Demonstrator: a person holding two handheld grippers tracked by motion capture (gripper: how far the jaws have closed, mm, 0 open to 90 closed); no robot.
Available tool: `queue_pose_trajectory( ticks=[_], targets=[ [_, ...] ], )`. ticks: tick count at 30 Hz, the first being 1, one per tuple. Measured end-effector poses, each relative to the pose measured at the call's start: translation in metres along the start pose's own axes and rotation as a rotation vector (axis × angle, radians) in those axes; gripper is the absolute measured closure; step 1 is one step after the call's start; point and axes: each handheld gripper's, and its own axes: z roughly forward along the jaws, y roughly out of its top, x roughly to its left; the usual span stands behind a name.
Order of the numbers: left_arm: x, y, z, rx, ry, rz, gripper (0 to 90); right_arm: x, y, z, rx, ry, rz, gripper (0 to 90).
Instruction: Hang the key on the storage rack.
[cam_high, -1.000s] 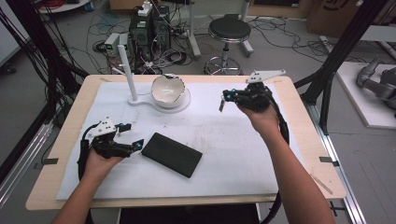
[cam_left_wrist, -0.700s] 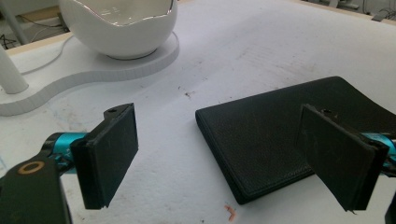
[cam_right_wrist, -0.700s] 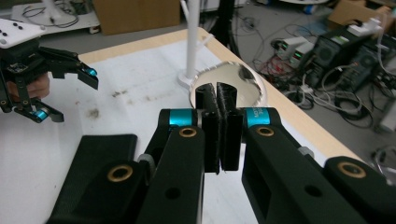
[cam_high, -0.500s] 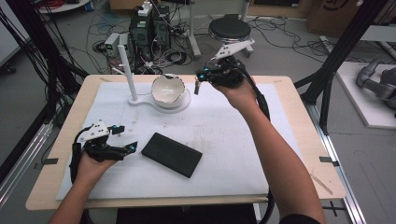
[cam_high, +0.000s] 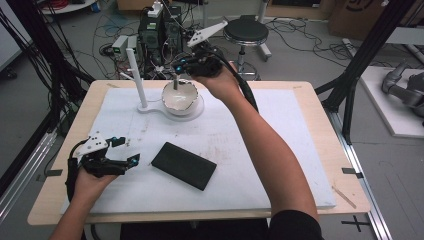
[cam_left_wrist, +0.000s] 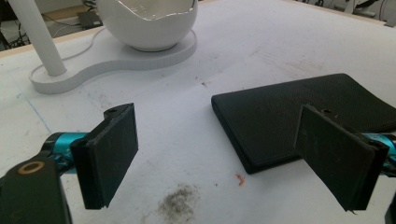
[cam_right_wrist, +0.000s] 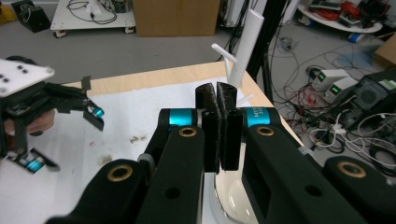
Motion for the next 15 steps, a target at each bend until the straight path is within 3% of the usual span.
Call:
queue_pose_trajectory(
  ticks=[1,8,10,11,15],
  targets=[
    [0.000,-0.001,-0.001,0.004,0.007,0.002,13.6,-0.001,0.005,0.011,-0.001,0.000,-0.015,90.0],
    [0.000,-0.005,-0.008,0.015,0.026,0.007,13.6,-0.003,0.019,0.044,-0.007,0.022,-0.008,90.0],
    [-0.001,-0.006,-0.009,0.019,0.031,0.008,13.6,-0.003,0.023,0.056,0.017,0.037,0.020,90.0],
    [-0.001,-0.006,-0.010,0.019,0.029,0.010,13.6,-0.003,0.028,0.069,0.021,0.042,0.017,90.0],
    [-0.001,-0.008,-0.014,0.020,0.034,0.010,13.6,-0.002,0.035,0.088,0.029,0.057,0.021,90.0]
  ],
)
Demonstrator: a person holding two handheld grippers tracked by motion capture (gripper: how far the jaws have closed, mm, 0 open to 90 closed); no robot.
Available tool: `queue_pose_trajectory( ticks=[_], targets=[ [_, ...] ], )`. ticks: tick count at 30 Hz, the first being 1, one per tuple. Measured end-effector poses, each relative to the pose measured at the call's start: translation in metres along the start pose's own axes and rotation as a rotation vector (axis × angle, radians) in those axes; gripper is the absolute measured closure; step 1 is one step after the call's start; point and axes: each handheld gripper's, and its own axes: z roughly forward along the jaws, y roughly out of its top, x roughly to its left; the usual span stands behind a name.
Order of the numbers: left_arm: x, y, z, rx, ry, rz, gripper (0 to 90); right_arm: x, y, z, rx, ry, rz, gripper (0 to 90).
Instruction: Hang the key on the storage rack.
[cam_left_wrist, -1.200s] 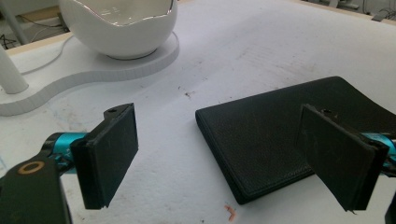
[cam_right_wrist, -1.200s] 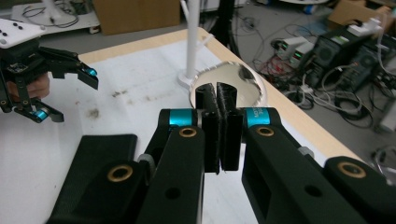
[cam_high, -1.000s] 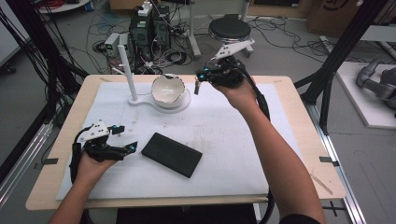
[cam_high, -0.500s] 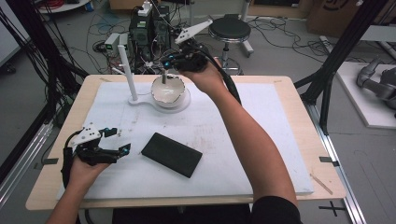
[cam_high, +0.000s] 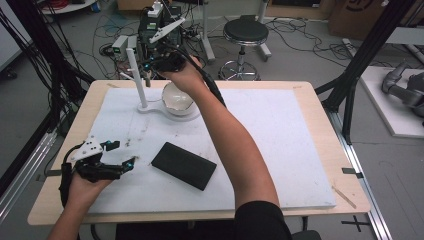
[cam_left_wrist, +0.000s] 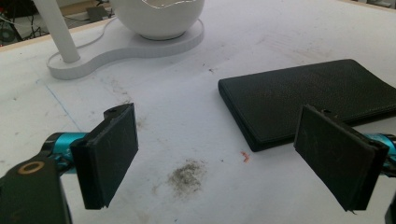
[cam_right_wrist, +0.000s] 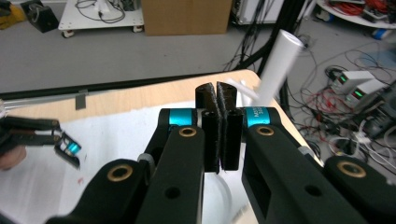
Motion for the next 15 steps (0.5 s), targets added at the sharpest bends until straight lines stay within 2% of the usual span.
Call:
queue_pose_trajectory(
  ticks=[1,2,3,6,7,8,10,11,15],
  targets=[
    [0.000,0.000,-0.001,-0.002,0.003,-0.004,13.6,-0.002,0.002,0.007,-0.010,0.000,-0.026,90.0],
    [0.000,-0.001,-0.001,-0.003,0.005,-0.005,13.6,0.001,0.007,0.018,0.008,0.012,-0.022,90.0],
    [0.001,-0.001,-0.002,-0.001,0.007,-0.009,13.6,0.001,0.007,0.018,0.008,0.012,-0.022,90.0],
    [0.002,-0.003,-0.003,0.002,0.013,-0.007,13.6,0.002,0.015,0.040,0.010,0.018,-0.050,90.0],
    [0.002,-0.003,-0.004,0.000,0.016,-0.011,13.6,0.002,0.015,0.040,0.010,0.018,-0.050,90.0],
    [0.002,-0.003,-0.004,-0.005,0.018,-0.018,13.6,0.004,0.017,0.048,0.029,0.030,-0.020,90.0],
    [0.002,-0.003,-0.005,-0.003,0.017,-0.017,13.6,0.004,0.017,0.052,0.029,0.030,-0.017,90.0],
    [0.003,-0.003,-0.005,-0.001,0.016,-0.016,13.6,0.000,0.017,0.057,0.019,0.012,-0.036,90.0],
    [0.003,-0.004,-0.003,0.004,0.011,-0.012,13.6,-0.006,0.015,0.066,0.018,0.000,-0.008,90.0]
  ],
)
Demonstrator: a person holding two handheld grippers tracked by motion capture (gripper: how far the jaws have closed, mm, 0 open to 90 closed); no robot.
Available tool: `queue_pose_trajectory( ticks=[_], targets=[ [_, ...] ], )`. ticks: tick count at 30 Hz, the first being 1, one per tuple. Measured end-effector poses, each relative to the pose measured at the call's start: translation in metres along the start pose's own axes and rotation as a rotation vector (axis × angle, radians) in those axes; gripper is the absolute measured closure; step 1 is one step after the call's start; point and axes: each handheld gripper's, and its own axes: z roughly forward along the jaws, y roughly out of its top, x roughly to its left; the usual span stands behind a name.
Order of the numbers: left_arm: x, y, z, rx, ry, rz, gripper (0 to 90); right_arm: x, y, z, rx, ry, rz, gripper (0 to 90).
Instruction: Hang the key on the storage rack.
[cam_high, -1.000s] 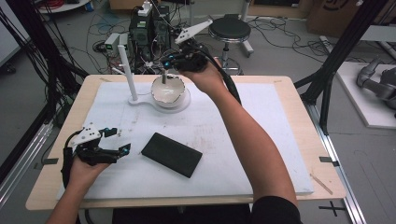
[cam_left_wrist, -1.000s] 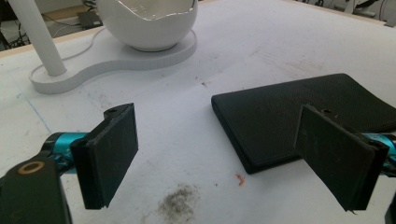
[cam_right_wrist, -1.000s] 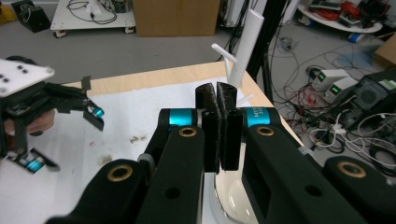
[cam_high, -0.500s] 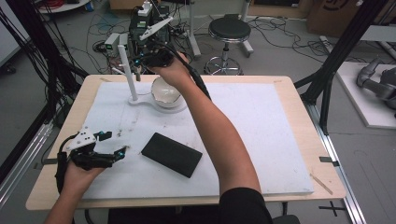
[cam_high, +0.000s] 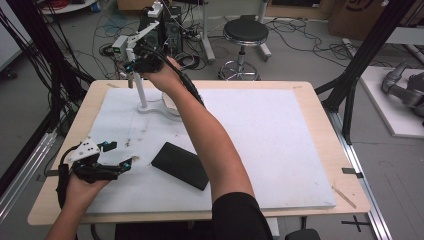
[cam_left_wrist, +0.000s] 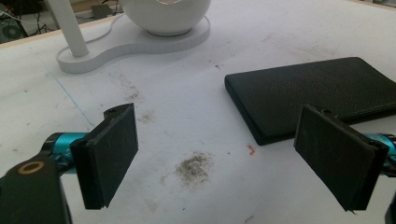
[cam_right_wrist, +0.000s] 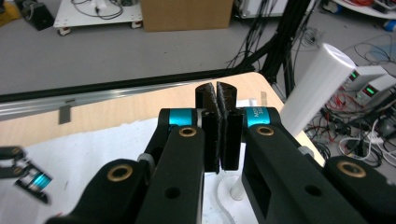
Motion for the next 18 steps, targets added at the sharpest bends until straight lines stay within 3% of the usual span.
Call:
queue_pose_trajectory(
  ticks=[3,4,6,7,11,12,18],
  targets=[
    [-0.0011,0.0004,0.0027,0.007,-0.006,0.008,13.6,-0.0034,-0.0012,0.0039,0.001,-0.018,0.008,90.0],
    [-0.0013,0.0006,0.0035,0.008,-0.008,0.013,13.6,-0.0024,-0.0014,0.0045,0.003,-0.012,0.040,90.0],
    [-0.0023,0.0008,0.0043,0.011,-0.009,0.014,13.6,-0.0058,-0.0005,0.0054,0.003,-0.032,0.014,90.0],
    [-0.0026,0.0008,0.0044,0.013,-0.014,0.015,13.6,-0.0046,-0.0001,0.0063,0.022,-0.045,0.036,90.0],
    [-0.0031,0.0002,0.0046,0.022,-0.011,0.022,13.6,-0.0065,-0.0003,0.0088,0.010,-0.056,0.023,90.0],
    [-0.0027,0.0001,0.0045,0.021,-0.009,0.022,13.6,-0.0054,0.0002,0.0087,0.019,-0.051,0.045,90.0],
    [-0.0022,0.0002,0.0033,0.019,-0.008,0.022,13.6,-0.0074,0.0030,0.0110,0.037,-0.063,0.049,90.0]
  ],
)
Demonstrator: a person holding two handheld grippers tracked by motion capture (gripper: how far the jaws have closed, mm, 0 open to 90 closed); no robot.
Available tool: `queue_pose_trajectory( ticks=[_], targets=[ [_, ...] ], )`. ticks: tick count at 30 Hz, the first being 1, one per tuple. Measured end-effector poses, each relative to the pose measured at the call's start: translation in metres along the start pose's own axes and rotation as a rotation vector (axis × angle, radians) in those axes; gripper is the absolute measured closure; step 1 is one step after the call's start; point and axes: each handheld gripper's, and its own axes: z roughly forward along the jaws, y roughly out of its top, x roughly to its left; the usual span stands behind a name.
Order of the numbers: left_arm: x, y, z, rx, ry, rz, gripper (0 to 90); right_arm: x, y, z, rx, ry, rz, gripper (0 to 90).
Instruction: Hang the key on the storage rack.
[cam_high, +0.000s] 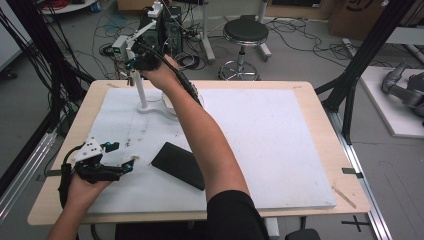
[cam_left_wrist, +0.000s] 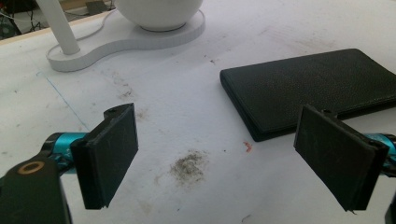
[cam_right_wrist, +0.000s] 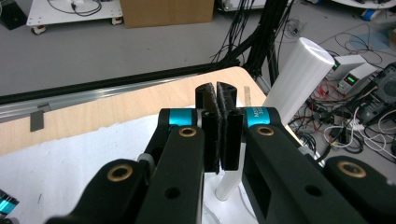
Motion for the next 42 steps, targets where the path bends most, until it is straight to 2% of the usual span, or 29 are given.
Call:
queue_pose_trajectory(
  ticks=[3,5,7,9,10,11,14,15,16,17,18,20,21,22,23,24,25,26,27,28,29,31,32,33,34,40,41,42],
  targets=[
    [0.000,0.000,0.000,-0.003,-0.001,0.002,13.6,-0.003,-0.002,0.001,-0.003,-0.016,0.002,90.0],
    [0.000,0.000,0.000,-0.003,-0.004,-0.003,13.6,-0.005,-0.003,0.001,-0.007,-0.012,0.041,89.9],
    [0.000,0.000,0.000,-0.002,-0.003,0.002,13.6,-0.004,-0.004,0.001,-0.002,-0.013,0.047,89.8],
    [0.000,0.000,0.001,-0.002,-0.005,0.000,13.6,-0.003,-0.003,0.002,0.007,-0.024,0.032,88.8],
    [0.000,0.000,0.001,-0.001,-0.004,0.002,13.6,-0.003,-0.003,0.003,-0.012,-0.041,0.023,86.4],
    [0.000,0.000,0.001,-0.003,-0.006,-0.003,13.6,-0.002,-0.003,0.002,-0.017,-0.032,0.035,83.0],
    [0.000,0.001,0.001,-0.003,-0.006,0.003,13.6,0.001,-0.001,-0.003,-0.018,-0.045,0.043,79.9],
    [0.000,0.001,0.001,-0.005,-0.007,0.004,13.6,0.000,-0.002,-0.007,-0.031,-0.068,0.026,75.6],
    [0.000,0.001,0.001,-0.005,-0.009,0.002,13.6,0.000,-0.002,-0.007,-0.031,-0.068,0.026,75.6],
    [0.000,0.001,0.001,-0.004,-0.011,0.000,13.6,0.000,-0.006,-0.014,-0.030,-0.074,0.037,69.7],
    [0.000,0.001,0.001,-0.004,-0.011,0.000,13.6,0.000,-0.006,-0.014,-0.030,-0.074,0.037,69.7],
    [0.000,0.001,0.002,-0.003,-0.014,0.002,13.6,-0.001,-0.012,-0.024,-0.029,-0.092,0.044,63.2],
    [0.000,0.001,0.003,-0.003,-0.015,0.001,13.6,-0.002,-0.018,-0.036,-0.028,-0.104,0.060,58.7],
    [0.000,0.001,0.004,-0.005,-0.018,0.004,13.6,-0.002,-0.018,-0.036,-0.028,-0.104,0.060,58.7],
    [-0.001,0.001,0.005,-0.003,-0.020,0.004,13.6,-0.003,-0.026,-0.050,-0.036,-0.113,0.056,57.4],
    [-0.001,0.002,0.005,-0.003,-0.023,0.007,13.6,-0.003,-0.026,-0.050,-0.036,-0.113,0.056,56.3],
    [-0.002,0.003,0.006,-0.004,-0.024,0.009,13.6,-0.002,-0.034,-0.066,-0.025,-0.127,0.063,52.9],
    [-0.002,0.003,0.007,-0.006,-0.025,0.008,13.6,-0.002,-0.034,-0.066,-0.025,-0.127,0.063,52.9],
    [-0.003,0.004,0.008,-0.007,-0.031,0.009,13.6,-0.003,-0.043,-0.083,-0.036,-0.142,0.063,49.4],
    [-0.004,0.004,0.009,-0.005,-0.033,0.009,13.6,-0.003,-0.043,-0.083,-0.036,-0.142,0.063,49.4],
    [-0.004,0.005,0.010,-0.005,-0.035,0.009,13.6,-0.003,-0.048,-0.093,-0.041,-0.143,0.079,45.9],
    [-0.005,0.005,0.012,-0.003,-0.045,0.010,13.6,-0.005,-0.059,-0.113,-0.060,-0.174,0.086,41.6],
    [-0.005,0.005,0.014,-0.001,-0.050,0.010,13.6,-0.004,-0.066,-0.122,-0.067,-0.183,0.094,41.3],
    [-0.004,0.005,0.016,0.000,-0.052,0.009,13.6,-0.004,-0.081,-0.141,-0.082,-0.209,0.098,39.8],
    [-0.004,0.006,0.017,-0.002,-0.054,0.004,13.6,-0.004,-0.081,-0.141,-0.082,-0.209,0.098,39.8],
    [-0.005,0.013,0.027,-0.012,-0.068,0.004,13.6,-0.001,-0.131,-0.195,-0.093,-0.262,0.142,35.7],
    [-0.006,0.015,0.032,-0.009,-0.078,0.011,13.6,0.003,-0.147,-0.211,-0.104,-0.267,0.150,34.0],
    [-0.006,0.015,0.032,-0.009,-0.078,0.011,13.6,0.003,-0.147,-0.211,-0.104,-0.267,0.150,34.0]
  ],
)
